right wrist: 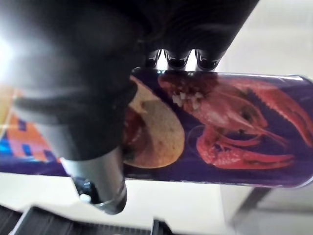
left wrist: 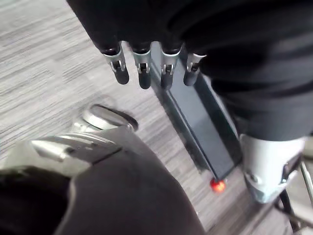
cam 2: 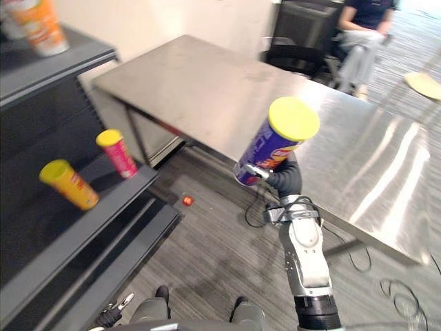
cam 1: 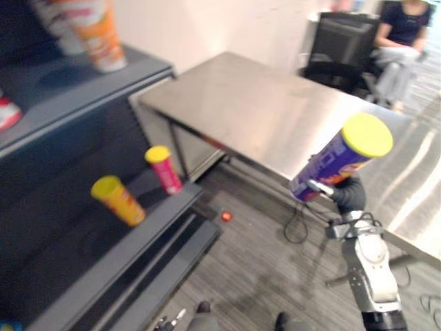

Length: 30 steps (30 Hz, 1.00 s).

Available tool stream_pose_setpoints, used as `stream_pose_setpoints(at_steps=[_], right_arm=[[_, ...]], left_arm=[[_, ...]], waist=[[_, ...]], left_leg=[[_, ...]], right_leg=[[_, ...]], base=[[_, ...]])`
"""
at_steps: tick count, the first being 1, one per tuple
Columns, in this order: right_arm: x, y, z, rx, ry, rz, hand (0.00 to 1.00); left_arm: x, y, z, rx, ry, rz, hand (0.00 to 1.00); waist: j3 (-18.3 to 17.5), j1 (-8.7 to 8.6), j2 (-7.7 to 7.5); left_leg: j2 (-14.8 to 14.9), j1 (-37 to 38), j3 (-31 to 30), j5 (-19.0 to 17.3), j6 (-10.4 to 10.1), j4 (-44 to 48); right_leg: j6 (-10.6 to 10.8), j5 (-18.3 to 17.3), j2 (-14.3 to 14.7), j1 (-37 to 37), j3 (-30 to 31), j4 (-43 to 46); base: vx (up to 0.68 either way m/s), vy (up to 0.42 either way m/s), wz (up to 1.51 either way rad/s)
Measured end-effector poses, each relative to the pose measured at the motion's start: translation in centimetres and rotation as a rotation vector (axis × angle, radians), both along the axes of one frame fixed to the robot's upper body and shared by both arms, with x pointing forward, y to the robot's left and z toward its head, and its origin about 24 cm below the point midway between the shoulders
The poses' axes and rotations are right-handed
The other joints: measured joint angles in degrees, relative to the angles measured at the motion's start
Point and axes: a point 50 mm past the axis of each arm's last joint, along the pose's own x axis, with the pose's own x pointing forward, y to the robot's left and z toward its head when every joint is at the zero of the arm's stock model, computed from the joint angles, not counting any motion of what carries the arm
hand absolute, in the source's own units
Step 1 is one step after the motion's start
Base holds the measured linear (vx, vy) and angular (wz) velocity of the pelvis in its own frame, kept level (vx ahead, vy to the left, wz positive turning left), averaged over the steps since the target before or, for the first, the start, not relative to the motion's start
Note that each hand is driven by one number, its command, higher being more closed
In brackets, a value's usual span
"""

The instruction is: Put the gum and the chips on the shelf.

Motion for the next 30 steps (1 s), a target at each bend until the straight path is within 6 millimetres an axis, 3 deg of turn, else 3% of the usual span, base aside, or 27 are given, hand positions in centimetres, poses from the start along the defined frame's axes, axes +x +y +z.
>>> stream_pose_setpoints(at_steps=[1,3,5,6,7,8,9,10,11,13,14,15,18,21,24,30], right_arm=[[0.2,-0.1,0.3,-0.001,-0.013,-0.006,1.00],[0.9,-0.7,0.6,0.003,-0.020,-0.039,1.00],[0.9,-1.3,0.4,0.007,-0.009,-0.076,1.00],[0.8,-2.0,0.5,0.015,-0.012,-0.113,1.00],[0.8,-2.9,0.7,0.022,-0.022,-0.155,1.00],[0.8,-3.3,0.7,0.026,-0.019,-0.173,1.00],[0.6,-3.9,0.5,0.031,-0.016,-0.200,1.00],[0.4,-4.2,0.2,0.048,-0.005,-0.220,1.00],[0.4,-4.1,0.1,0.057,0.000,-0.221,1.00],[0.3,-4.3,-0.1,0.070,0.002,-0.233,1.00],[0.1,-4.6,-0.3,0.081,0.008,-0.253,1.00],[0.1,-4.7,-0.3,0.082,0.009,-0.259,1.00],[-0.5,-5.6,-0.7,0.090,0.024,-0.317,1.00],[-0.7,-6.0,-0.8,0.091,0.030,-0.354,1.00],[-0.7,-6.0,-0.9,0.093,0.036,-0.360,1.00],[-0.6,-5.8,-1.1,0.064,0.044,-0.357,1.00]], left_arm=[[0.2,0.4,0.0,0.006,-0.002,0.022,0.00],[0.1,-0.2,-0.1,-0.020,0.000,0.056,0.00],[-1.8,-0.2,-0.3,-0.026,0.033,0.095,0.00],[-2.4,-0.2,-0.4,-0.029,0.044,0.119,0.00],[-2.1,-0.3,-0.4,-0.032,0.028,0.131,0.00],[-2.0,-0.5,-0.4,-0.036,0.022,0.132,0.00],[-1.9,-0.1,-0.2,-0.023,0.012,0.136,0.00],[-2.2,0.0,-0.3,-0.031,0.020,0.170,0.00],[-2.6,-0.1,-0.4,-0.033,0.031,0.175,0.00],[-3.4,-0.4,-0.5,-0.042,0.048,0.182,0.00],[-3.1,-0.2,-0.4,-0.036,0.042,0.176,0.00],[-3.2,-0.1,-0.4,-0.032,0.045,0.176,0.00],[-3.0,-0.2,-0.4,-0.028,0.047,0.162,0.00],[-2.8,0.0,-0.4,-0.013,0.049,0.138,0.00],[-2.1,0.5,-0.2,0.003,0.041,0.138,0.00],[-1.9,1.2,-0.1,0.016,0.030,0.149,0.00]], waist=[[0.04,1.23,-0.96],[1.65,2.08,-1.71],[1.51,1.74,0.03],[1.01,1.24,1.91],[0.80,1.02,3.47],[0.79,0.85,3.30],[0.59,0.14,2.72],[0.63,0.45,2.85],[0.59,0.34,2.91],[0.20,0.17,3.76],[0.16,0.34,2.74],[0.18,0.41,1.79],[0.41,0.20,1.28],[1.11,0.12,0.90],[2.83,0.35,0.44],[3.59,0.63,0.05]], left_leg=[[1.36,-0.01,5.71,-1.18,2.20,-4.59],[1.06,-3.94,19.00,2.15,9.48,8.08],[3.38,-2.52,24.82,1.55,10.28,18.52],[4.95,-1.38,27.42,-1.53,10.68,20.73],[3.76,-1.88,29.10,0.81,9.80,17.62],[2.19,-1.64,29.27,2.58,9.19,14.13],[-0.38,0.11,27.46,6.66,7.99,6.02],[0.28,2.12,27.68,3.09,8.46,5.94],[1.05,3.00,27.87,1.21,7.67,6.91],[1.35,5.54,27.96,0.41,5.84,1.23],[0.36,4.93,27.69,1.62,5.11,-0.82],[-0.73,4.21,27.21,2.31,5.50,-1.84],[-2.68,4.24,26.65,2.29,6.39,-2.74],[-2.99,1.87,26.17,-0.25,7.02,2.64],[-1.95,-0.01,25.94,-2.43,7.35,7.05],[-0.96,0.37,26.32,-1.23,6.33,4.96]], right_leg=[[-1.00,0.52,-0.91,-0.56,-2.72,-1.08],[-1.64,0.39,-5.74,-1.27,-8.38,0.39],[-1.72,0.95,-7.11,-0.27,-13.31,0.93],[-1.96,0.64,-7.96,-0.14,-16.89,2.10],[-1.69,0.03,-8.83,-0.41,-19.90,3.51],[-1.71,-0.38,-9.20,-0.50,-20.31,2.87],[-1.10,0.21,-10.19,-0.19,-21.64,0.82],[-1.37,1.49,-10.58,1.12,-25.74,-0.38],[-1.28,1.57,-10.55,1.41,-26.74,-0.12],[-0.71,1.93,-10.58,1.42,-29.00,0.86],[-0.51,2.28,-11.72,0.86,-30.37,1.59],[-0.13,2.81,-12.92,0.38,-31.30,2.25],[0.52,4.13,-14.89,1.67,-32.98,2.87],[0.66,4.35,-16.58,1.94,-33.03,4.37],[0.67,4.54,-16.10,2.03,-32.75,4.29],[0.45,4.68,-13.74,1.62,-32.17,2.09]], base=[[-0.19,-0.195,1.53],[-0.16,-0.179,1.72],[-0.10,-0.114,1.39],[-0.09,0.003,1.48],[-0.12,0.010,1.53],[-0.12,0.026,1.46],[-0.15,0.068,1.34],[-0.13,0.083,1.20],[-0.13,0.100,1.00],[-0.11,0.109,0.66],[-0.15,0.159,0.60],[-0.13,0.154,0.58],[-0.07,0.158,0.43],[-0.05,0.121,0.10],[-0.03,0.059,-0.02],[0.03,-0.004,-0.06]])
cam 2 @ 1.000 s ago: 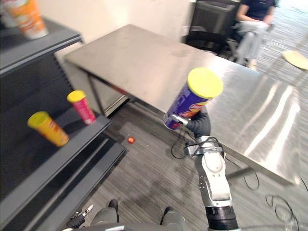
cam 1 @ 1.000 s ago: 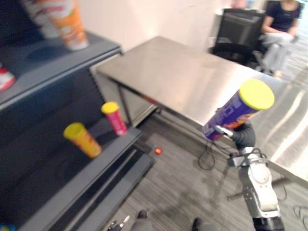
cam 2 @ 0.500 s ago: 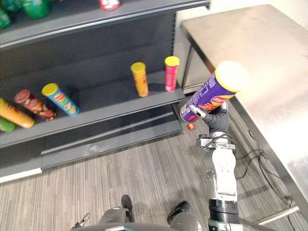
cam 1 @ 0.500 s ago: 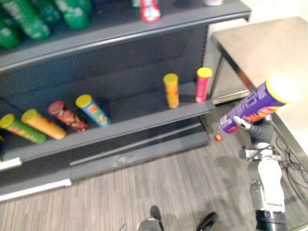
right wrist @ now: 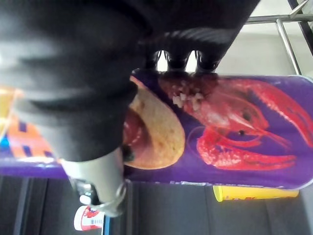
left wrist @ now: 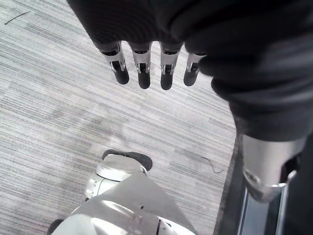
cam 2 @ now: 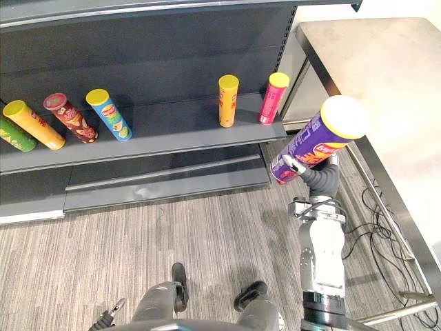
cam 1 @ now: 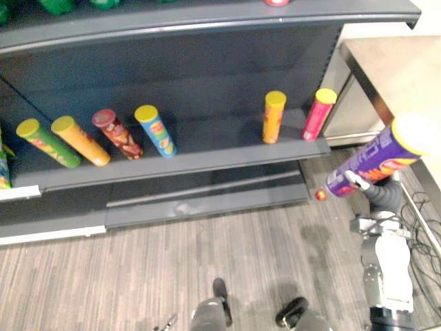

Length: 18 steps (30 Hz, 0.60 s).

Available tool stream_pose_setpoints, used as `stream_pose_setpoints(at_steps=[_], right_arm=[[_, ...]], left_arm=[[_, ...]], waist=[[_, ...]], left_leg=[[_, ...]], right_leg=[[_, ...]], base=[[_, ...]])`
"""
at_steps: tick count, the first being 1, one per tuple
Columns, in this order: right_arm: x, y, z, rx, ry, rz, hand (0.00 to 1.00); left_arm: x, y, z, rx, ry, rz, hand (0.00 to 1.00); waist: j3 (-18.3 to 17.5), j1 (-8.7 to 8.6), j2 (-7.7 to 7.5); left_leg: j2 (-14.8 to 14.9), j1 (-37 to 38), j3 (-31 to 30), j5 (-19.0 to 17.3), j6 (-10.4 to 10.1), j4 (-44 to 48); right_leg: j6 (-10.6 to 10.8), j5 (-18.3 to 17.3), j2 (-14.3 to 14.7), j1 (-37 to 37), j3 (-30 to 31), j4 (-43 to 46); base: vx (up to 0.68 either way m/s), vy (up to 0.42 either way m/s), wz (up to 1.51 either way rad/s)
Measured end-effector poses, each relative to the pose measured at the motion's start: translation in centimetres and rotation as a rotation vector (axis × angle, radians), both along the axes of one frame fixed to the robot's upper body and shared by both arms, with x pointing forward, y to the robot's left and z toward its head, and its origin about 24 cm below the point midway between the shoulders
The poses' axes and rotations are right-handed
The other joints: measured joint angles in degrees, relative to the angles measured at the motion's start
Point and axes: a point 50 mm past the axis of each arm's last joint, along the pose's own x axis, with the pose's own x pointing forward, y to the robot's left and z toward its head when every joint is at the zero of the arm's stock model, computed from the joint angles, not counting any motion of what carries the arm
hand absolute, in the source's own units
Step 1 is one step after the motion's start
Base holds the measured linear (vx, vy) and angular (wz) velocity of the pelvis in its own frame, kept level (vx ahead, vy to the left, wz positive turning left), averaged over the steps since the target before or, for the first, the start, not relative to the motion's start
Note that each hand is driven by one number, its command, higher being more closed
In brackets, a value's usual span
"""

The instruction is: Put the gum and the chips on the shelf.

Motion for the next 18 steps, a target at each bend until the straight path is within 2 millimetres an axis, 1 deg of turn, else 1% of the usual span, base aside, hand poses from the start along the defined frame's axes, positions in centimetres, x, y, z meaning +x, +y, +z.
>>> stream_pose_setpoints(at_steps=[4,7,8,10,12,13,14,15,16,17,18], right_arm=[[0.2,-0.1,-0.9,0.003,0.043,0.004,1.00],[0.3,0.0,-1.2,-0.004,0.056,0.015,1.00],[0.5,0.1,-1.3,-0.002,0.061,0.021,1.00],[0.7,0.7,-1.5,-0.002,0.068,0.044,1.00],[1.0,1.9,-1.5,-0.008,0.071,0.096,1.00],[1.0,2.2,-1.6,-0.011,0.073,0.112,1.00],[1.1,2.8,-1.6,-0.015,0.076,0.140,1.00],[1.2,3.3,-1.7,-0.020,0.079,0.165,1.00],[1.2,3.5,-1.7,-0.023,0.082,0.174,1.00],[1.2,3.7,-1.8,-0.041,0.089,0.182,1.00],[1.2,3.9,-1.9,-0.057,0.096,0.185,1.00]], left_arm=[[0.3,0.0,0.0,-0.003,-0.009,-0.006,0.00],[0.3,0.0,0.0,-0.007,-0.013,-0.009,0.00],[0.4,0.0,0.1,-0.006,-0.016,-0.009,0.00],[0.6,0.1,0.2,-0.001,-0.030,-0.010,0.00],[0.9,0.2,0.3,0.003,-0.041,-0.011,0.00],[0.9,0.2,0.3,0.001,-0.042,-0.012,0.00],[0.8,0.1,0.3,-0.001,-0.040,-0.019,0.00],[0.8,-0.1,0.2,-0.007,-0.038,-0.025,0.00],[0.8,-0.1,0.2,-0.009,-0.040,-0.029,0.00],[1.0,-0.2,0.3,-0.017,-0.052,-0.026,0.00],[1.0,-0.1,0.3,-0.016,-0.057,-0.024,0.00]], waist=[[0.04,-0.20,-0.07],[0.06,-0.09,-0.10],[0.21,0.05,-0.37],[0.72,0.20,-0.87],[1.43,1.35,-1.41],[1.47,1.62,-1.41],[1.59,2.06,-1.45],[1.58,2.38,-1.42],[1.60,2.52,-1.30],[1.80,2.99,-0.87],[1.93,2.96,-0.63]], left_leg=[[0.00,2.01,-0.07,3.18,-0.37,-4.69],[0.24,2.68,-0.17,3.47,-0.57,-5.26],[0.30,2.78,-0.16,3.45,-0.59,-5.08],[0.65,2.26,-0.24,2.57,-0.59,-3.25],[1.82,0.57,-1.08,-0.70,-0.62,1.71],[2.15,0.13,-1.42,-1.78,-0.67,2.97],[2.44,-0.17,-2.07,-3.65,-0.69,5.13],[2.48,-0.21,-2.89,-4.92,-0.08,6.23],[2.39,-0.24,-3.27,-5.18,-0.05,6.53],[2.19,-0.14,-4.17,-5.37,0.27,6.50],[1.92,-0.12,-5.29,-5.39,0.44,6.32]], right_leg=[[-0.23,0.14,1.35,-0.10,0.49,-0.37],[-0.22,0.14,1.79,-0.04,1.39,-0.37],[-0.21,0.15,1.81,0.18,1.54,-0.37],[-0.17,0.18,2.12,1.10,1.52,-1.00],[0.39,0.56,2.92,2.95,1.41,-2.63],[0.50,0.62,3.22,3.59,1.21,-3.17],[0.96,1.06,3.47,5.06,0.67,-3.91],[0.90,1.84,3.14,6.06,0.35,-3.79],[0.52,2.45,2.97,6.24,0.48,-3.29],[-0.79,4.27,2.55,5.77,2.60,-1.19],[-2.84,5.67,2.17,4.80,6.39,1.12]], base=[[0.10,-0.034,0.02],[0.10,-0.022,0.04],[0.08,0.000,0.07],[0.04,0.011,0.11],[-0.02,0.049,0.07],[-0.03,0.075,0.13],[-0.01,0.061,0.24],[0.01,0.088,0.29],[0.00,0.114,0.32],[0.00,0.157,0.40],[0.05,0.200,0.62]])
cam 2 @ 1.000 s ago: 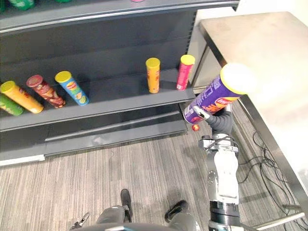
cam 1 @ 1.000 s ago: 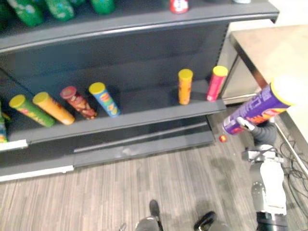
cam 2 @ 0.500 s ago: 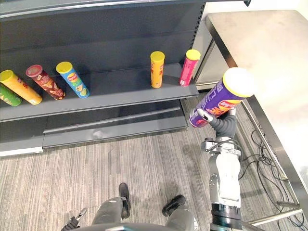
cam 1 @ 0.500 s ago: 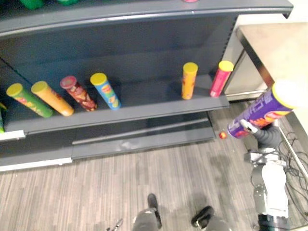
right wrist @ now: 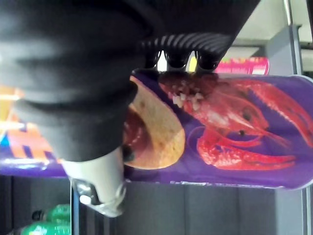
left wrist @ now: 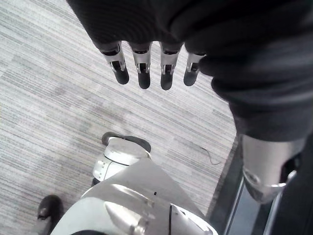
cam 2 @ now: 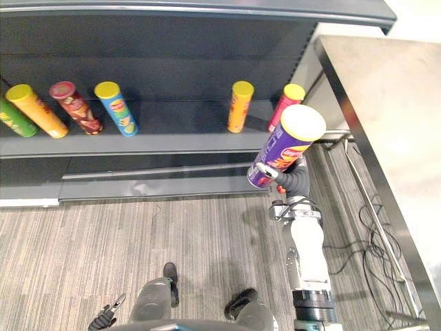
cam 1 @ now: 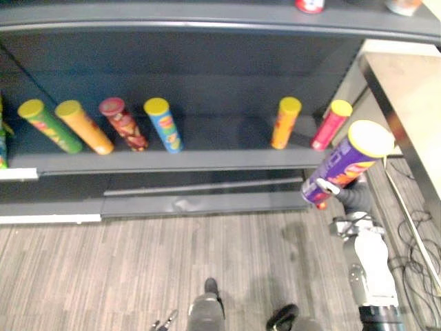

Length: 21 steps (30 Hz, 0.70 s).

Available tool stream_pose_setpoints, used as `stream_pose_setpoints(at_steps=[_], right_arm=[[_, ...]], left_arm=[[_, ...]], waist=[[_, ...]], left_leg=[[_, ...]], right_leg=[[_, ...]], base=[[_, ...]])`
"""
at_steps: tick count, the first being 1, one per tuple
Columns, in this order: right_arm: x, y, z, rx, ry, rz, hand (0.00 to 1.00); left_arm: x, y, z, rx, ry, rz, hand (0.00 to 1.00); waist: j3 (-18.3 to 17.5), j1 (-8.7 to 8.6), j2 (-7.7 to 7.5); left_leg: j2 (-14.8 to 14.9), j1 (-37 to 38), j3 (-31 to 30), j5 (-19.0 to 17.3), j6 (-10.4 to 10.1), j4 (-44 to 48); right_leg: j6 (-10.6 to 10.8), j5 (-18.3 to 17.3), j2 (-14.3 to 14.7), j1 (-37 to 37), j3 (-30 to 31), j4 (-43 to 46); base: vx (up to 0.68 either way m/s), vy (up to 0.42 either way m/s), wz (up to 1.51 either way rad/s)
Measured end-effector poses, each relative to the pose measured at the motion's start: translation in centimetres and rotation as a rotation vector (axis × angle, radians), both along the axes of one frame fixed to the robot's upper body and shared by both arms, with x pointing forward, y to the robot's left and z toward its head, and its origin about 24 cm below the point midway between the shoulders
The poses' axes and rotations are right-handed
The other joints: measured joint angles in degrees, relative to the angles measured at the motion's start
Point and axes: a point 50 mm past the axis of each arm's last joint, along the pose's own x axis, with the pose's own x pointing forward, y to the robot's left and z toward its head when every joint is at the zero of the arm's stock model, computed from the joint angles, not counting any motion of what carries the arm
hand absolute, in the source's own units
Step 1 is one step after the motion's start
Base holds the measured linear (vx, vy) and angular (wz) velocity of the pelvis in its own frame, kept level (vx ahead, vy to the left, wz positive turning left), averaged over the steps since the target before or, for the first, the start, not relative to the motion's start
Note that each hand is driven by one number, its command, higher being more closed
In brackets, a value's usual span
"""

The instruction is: Put the gum and the chips on the shelf.

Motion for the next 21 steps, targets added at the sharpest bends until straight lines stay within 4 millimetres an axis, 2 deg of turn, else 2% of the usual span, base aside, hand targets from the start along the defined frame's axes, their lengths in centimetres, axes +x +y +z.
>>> stream_pose_setpoints(at_steps=[1,2,3,5,6,8,10,11,13,14,18,21], right_arm=[[-0.1,0.1,-0.2,-0.012,0.007,0.006,1.00],[-0.2,0.1,-0.3,-0.012,0.012,0.012,1.00],[-0.3,0.2,-0.5,-0.023,0.020,0.024,1.00],[-0.4,0.5,-0.7,-0.034,0.027,0.039,1.00],[-0.5,0.6,-0.9,-0.036,0.035,0.050,1.00],[-0.7,0.7,-1.2,-0.037,0.047,0.053,1.00],[-1.1,0.8,-1.6,-0.034,0.063,0.058,1.00],[-1.1,0.9,-1.6,-0.032,0.065,0.059,1.00],[-1.1,1.1,-1.5,-0.016,0.056,0.061,1.00],[-1.4,1.0,-1.7,-0.012,0.062,0.055,1.00],[-2.4,0.0,-2.1,-0.007,0.079,0.020,1.00],[-2.8,-0.4,-2.5,-0.006,0.095,0.002,1.00]], left_arm=[[-0.2,0.0,0.0,0.006,0.002,-0.008,0.00],[-0.2,0.0,0.0,0.006,0.004,-0.013,0.00],[-0.2,0.2,0.1,0.015,0.007,-0.014,0.00],[-0.4,0.3,0.0,0.021,0.018,-0.007,0.00],[-0.3,0.0,-0.1,0.014,0.021,-0.009,0.00],[-0.1,-0.1,-0.1,0.012,0.017,-0.017,0.00],[0.2,0.5,0.1,0.025,0.009,-0.021,0.00],[0.2,0.2,0.0,0.017,0.013,-0.018,0.00],[-0.6,-0.5,-0.4,-0.012,0.034,0.010,0.00],[-0.9,-0.9,-0.6,-0.024,0.045,0.014,0.00],[-0.8,-1.4,-0.7,-0.046,0.040,0.006,0.00],[-0.5,-1.4,-0.7,-0.046,0.037,-0.006,0.00]], waist=[[0.01,-0.19,0.29],[0.28,-0.23,0.98],[0.21,-0.89,0.93],[0.09,-1.45,0.68],[0.07,-1.79,0.64],[-0.34,-2.25,-0.04],[-0.83,-3.20,-1.61],[-1.00,-2.79,-1.13],[-1.49,-2.00,-0.09],[-1.49,-2.10,-0.09],[-1.86,-3.75,-0.28],[-2.95,-4.81,0.11]], left_leg=[[-0.56,0.63,-2.70,0.30,1.01,-0.55],[-0.54,0.37,-3.94,0.27,1.31,-0.59],[-0.79,0.19,-6.57,0.55,1.83,-1.09],[-2.13,1.29,-9.06,1.10,2.55,-2.59],[-3.60,2.85,-10.75,1.54,2.44,-3.64],[-4.88,3.40,-12.27,1.93,1.80,-3.62],[-7.74,2.86,-15.52,1.01,0.30,-1.77],[-7.22,2.63,-15.48,0.88,0.08,-1.46],[-4.65,2.16,-15.44,0.75,-1.38,-2.60],[-3.62,2.42,-15.94,1.31,-2.33,-4.29],[-2.41,5.15,-18.38,4.56,-3.75,-11.37],[-2.45,5.31,-19.86,7.53,-4.05,-15.87]], right_leg=[[-3.98,1.17,0.33,-4.34,11.80,5.65],[-3.22,-0.48,2.25,-5.73,18.28,5.99],[-0.60,-4.77,6.60,-6.26,27.35,3.74],[0.64,-6.95,10.23,-6.72,34.56,-0.05],[0.75,-6.92,11.67,-6.96,37.17,-2.71],[0.98,-6.74,12.08,-7.34,38.82,-4.12],[4.62,-4.34,10.90,-7.45,39.82,-6.64],[4.88,-4.68,11.52,-7.05,39.83,-7.39],[4.35,-4.34,14.02,-6.67,39.25,-10.22],[3.96,-4.08,14.97,-5.98,38.48,-11.34],[3.37,-4.39,16.04,-3.58,34.87,-13.78],[3.14,-4.23,15.88,-3.61,32.70,-15.28]], base=[[0.07,0.157,0.63],[0.10,0.106,0.88],[0.07,0.021,0.78],[0.13,-0.021,0.96],[0.17,-0.061,0.95],[0.12,-0.090,0.85],[0.14,-0.162,1.01],[0.15,-0.203,0.41],[0.12,-0.232,-0.10],[0.08,-0.199,0.05],[0.09,-0.132,0.34],[0.07,-0.039,0.40]])
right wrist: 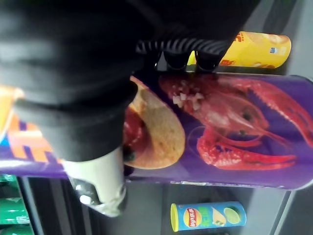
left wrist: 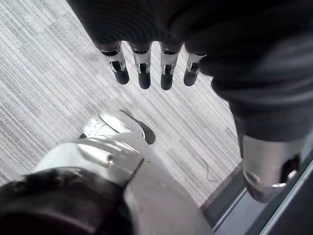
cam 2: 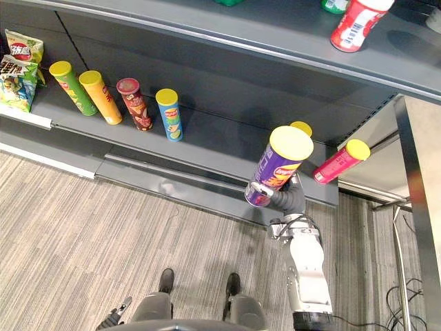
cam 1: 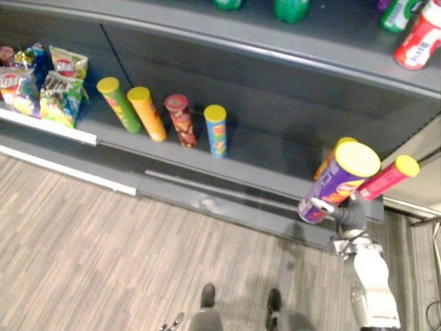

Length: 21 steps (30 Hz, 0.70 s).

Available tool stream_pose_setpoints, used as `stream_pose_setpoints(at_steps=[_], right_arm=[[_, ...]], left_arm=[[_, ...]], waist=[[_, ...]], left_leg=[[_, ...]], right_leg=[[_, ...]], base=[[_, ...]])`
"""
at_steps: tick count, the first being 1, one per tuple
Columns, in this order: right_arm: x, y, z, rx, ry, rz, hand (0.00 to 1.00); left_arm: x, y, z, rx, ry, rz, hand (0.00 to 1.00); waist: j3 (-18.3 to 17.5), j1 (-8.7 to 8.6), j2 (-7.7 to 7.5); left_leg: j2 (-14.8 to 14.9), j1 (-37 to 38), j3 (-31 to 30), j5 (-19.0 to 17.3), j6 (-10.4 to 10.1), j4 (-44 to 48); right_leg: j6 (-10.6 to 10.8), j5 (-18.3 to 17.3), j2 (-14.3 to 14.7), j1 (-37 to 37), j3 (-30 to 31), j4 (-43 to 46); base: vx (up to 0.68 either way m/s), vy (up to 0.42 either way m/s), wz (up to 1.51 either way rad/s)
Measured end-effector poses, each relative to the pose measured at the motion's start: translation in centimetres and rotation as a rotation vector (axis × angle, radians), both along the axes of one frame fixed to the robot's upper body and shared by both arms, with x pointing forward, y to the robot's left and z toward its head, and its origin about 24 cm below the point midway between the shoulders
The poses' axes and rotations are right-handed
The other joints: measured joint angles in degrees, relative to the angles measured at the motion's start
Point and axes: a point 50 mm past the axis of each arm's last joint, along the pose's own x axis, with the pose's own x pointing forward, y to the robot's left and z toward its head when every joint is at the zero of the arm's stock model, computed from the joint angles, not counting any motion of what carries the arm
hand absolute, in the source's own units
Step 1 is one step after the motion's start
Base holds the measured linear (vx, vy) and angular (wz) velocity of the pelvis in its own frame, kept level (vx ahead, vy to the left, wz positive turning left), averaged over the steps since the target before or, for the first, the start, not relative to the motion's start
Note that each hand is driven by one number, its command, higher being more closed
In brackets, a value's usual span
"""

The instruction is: Put the gum and the chips on the shelf.

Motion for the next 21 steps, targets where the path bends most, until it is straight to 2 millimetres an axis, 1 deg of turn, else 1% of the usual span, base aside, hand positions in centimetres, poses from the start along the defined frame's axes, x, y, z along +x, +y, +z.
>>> stream_pose_setpoints(at_steps=[2,4,5,6,9,10,11,12,14,15,17,18,19,20,21], right_arm=[[-0.3,-0.3,-0.3,0.001,0.012,-0.013,1.00],[-0.4,-0.2,-0.6,0.006,0.024,-0.019,1.00],[-0.4,0.0,-0.8,0.019,0.032,-0.022,1.00],[-0.4,0.4,-0.9,0.039,0.035,-0.020,1.00],[0.1,1.7,-1.0,0.047,0.036,0.021,1.00],[0.4,2.3,-1.5,0.045,0.059,0.034,1.00],[0.5,2.4,-1.6,0.043,0.063,0.035,1.00],[0.8,2.8,-2.0,0.039,0.082,0.039,1.00],[1.5,3.1,-2.1,0.041,0.088,0.033,1.00],[2.2,3.4,-1.8,0.027,0.079,0.025,1.00],[3.3,3.6,-1.1,0.006,0.055,0.003,1.00],[4.2,3.7,-0.5,0.003,0.038,-0.007,1.00],[4.7,3.7,-0.2,0.002,0.031,-0.012,1.00],[5.7,3.7,0.6,0.000,0.008,-0.025,1.00],[6.8,3.9,1.6,-0.007,-0.022,-0.040,1.00]], left_arm=[[0.5,0.0,0.1,0.005,-0.008,-0.011,0.00],[0.9,0.2,0.1,0.014,-0.013,-0.017,0.00],[0.9,0.3,0.2,0.026,-0.010,-0.020,0.00],[0.8,0.5,0.2,0.043,0.003,-0.034,0.00],[0.6,0.5,0.2,0.055,0.017,-0.042,0.00],[0.7,0.5,0.2,0.056,0.016,-0.049,0.00],[0.7,0.4,0.2,0.056,0.016,-0.053,0.00],[1.0,0.3,0.2,0.057,0.012,-0.066,0.00],[1.8,0.0,0.3,0.062,-0.002,-0.089,0.00],[2.5,-0.1,0.5,0.076,-0.024,-0.106,0.00],[3.8,-0.3,0.9,0.088,-0.062,-0.129,0.00],[5.0,-0.7,1.2,0.091,-0.095,-0.158,0.00],[5.5,-0.9,1.4,0.094,-0.115,-0.178,0.00],[6.9,-1.4,1.9,0.100,-0.164,-0.218,0.00],[8.3,-1.9,2.6,0.101,-0.223,-0.242,0.00]], waist=[[-0.13,0.06,0.12],[-0.12,0.05,0.10],[-0.16,0.11,0.14],[-0.53,0.27,0.16],[-1.09,0.21,0.42],[-1.15,0.20,0.55],[-1.14,0.19,0.60],[-1.09,0.23,0.74],[-0.98,0.51,1.02],[-1.02,0.51,1.25],[-0.60,1.05,1.81],[-0.08,1.70,2.40],[0.13,1.93,2.73],[1.15,2.18,3.60],[2.19,2.97,4.37]], left_leg=[[-0.24,0.03,-0.04,1.39,-0.22,-1.32],[-0.46,0.96,0.50,2.42,-1.07,-2.04],[-0.52,1.56,1.99,2.72,-1.03,-2.05],[-0.34,2.18,3.37,2.92,-0.76,-2.52],[-0.31,2.87,4.67,3.74,-0.74,-4.21],[-0.31,2.89,4.95,3.84,-0.59,-4.24],[-0.31,2.87,4.97,3.86,-0.55,-4.30],[-0.29,2.81,5.20,3.95,-0.39,-4.60],[-0.22,1.54,5.78,3.95,-0.38,-4.62],[-0.16,0.53,6.00,4.17,-0.09,-4.62],[-0.27,-1.05,5.78,5.22,-0.26,-4.62],[-0.56,-1.72,5.34,5.81,-0.04,-4.55],[-0.75,-2.13,4.99,6.07,0.05,-4.33],[-1.18,-2.67,4.23,6.62,0.22,-4.28],[-1.58,-3.52,3.82,7.11,0.45,-4.27]], right_leg=[[0.00,0.00,-0.37,0.32,-1.35,-0.40],[0.01,0.00,-0.83,1.56,-2.43,-0.76],[0.01,0.00,-1.02,2.63,-2.89,-0.73],[0.03,-0.01,-0.99,3.04,-2.92,-0.73],[0.07,-0.04,-1.05,2.69,-2.46,-1.04],[0.08,-0.02,-1.05,2.59,-2.26,-1.05],[0.09,-0.01,-1.05,2.58,-2.27,-1.03],[0.14,0.01,-1.06,2.45,-2.32,-1.00],[0.37,0.17,-1.06,1.53,-2.38,-0.94],[0.42,0.48,-1.15,0.43,-2.56,-0.93],[0.44,0.89,-1.39,-0.91,-3.14,-0.58],[0.38,0.93,-1.73,-1.75,-3.48,0.28],[0.38,0.93,-1.94,-2.24,-3.76,0.83],[0.31,0.80,-2.49,-2.75,-4.65,2.01],[0.33,0.56,-3.03,-4.02,-4.76,3.32]], base=[[0.06,0.000,0.42],[0.05,0.028,0.34],[0.00,0.040,0.21],[-0.02,0.033,0.13],[-0.05,0.004,-0.11],[-0.08,0.003,-0.12],[-0.12,0.006,-0.06],[-0.08,0.005,-0.02],[-0.12,0.011,0.02],[-0.11,0.016,0.13],[-0.06,0.019,0.18],[-0.04,0.022,0.17],[-0.03,0.030,0.30],[-0.05,0.038,0.29],[-0.05,0.041,0.27]])
